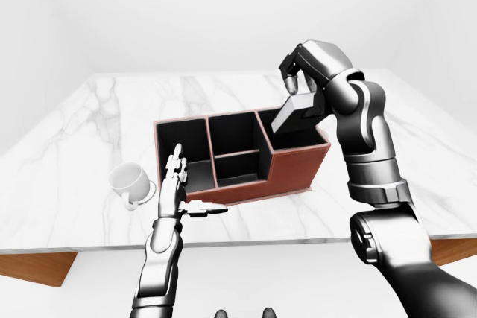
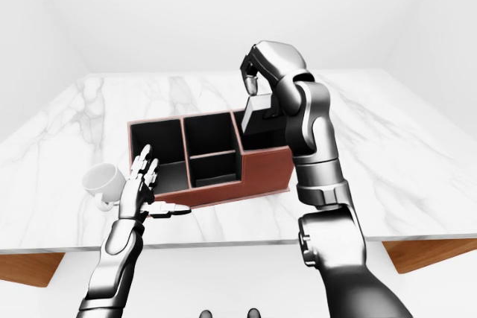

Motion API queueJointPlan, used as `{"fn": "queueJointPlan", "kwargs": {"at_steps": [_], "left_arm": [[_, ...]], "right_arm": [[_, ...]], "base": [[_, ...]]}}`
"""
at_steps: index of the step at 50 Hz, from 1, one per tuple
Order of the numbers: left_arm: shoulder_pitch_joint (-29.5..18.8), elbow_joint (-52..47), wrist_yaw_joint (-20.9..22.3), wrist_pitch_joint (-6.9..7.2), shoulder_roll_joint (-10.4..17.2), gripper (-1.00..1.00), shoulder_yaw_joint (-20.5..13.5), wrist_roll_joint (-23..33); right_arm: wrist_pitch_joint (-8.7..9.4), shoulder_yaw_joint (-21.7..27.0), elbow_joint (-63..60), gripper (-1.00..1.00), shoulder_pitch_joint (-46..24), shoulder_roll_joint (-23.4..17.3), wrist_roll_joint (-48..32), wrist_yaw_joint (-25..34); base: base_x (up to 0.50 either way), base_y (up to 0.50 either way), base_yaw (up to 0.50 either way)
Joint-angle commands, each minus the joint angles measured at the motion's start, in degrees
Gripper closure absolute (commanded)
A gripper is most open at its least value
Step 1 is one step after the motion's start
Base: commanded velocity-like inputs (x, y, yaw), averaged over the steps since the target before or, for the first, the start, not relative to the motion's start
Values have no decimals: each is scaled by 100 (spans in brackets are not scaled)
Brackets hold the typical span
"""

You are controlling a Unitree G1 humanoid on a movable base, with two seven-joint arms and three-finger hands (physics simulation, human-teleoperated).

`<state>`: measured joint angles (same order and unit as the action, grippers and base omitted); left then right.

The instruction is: Pick up the book and place it in the right compartment of the caddy.

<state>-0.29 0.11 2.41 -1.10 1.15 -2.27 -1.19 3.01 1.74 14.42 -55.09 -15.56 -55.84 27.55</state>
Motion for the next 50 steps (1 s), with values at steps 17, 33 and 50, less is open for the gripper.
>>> {"fn": "queueJointPlan", "kwargs": {"at_steps": [17, 33, 50], "left_arm": [[30, -65, 7, 37, -2, -100, -2, -5], [-5, 37, 7, -27, 2, -100, -10, -12], [17, -5, 0, -10, -3, -100, -4, -6]], "right_arm": [[-205, -2, 707, -100, -106, 3, 13, -381], [136, 119, 102, -100, -5, -70, 435, 78], [190, 121, -183, -100, 434, -86, 449, 40]], "base": [[0, 0, 0], [0, 0, 0], [0, 0, 0]]}}
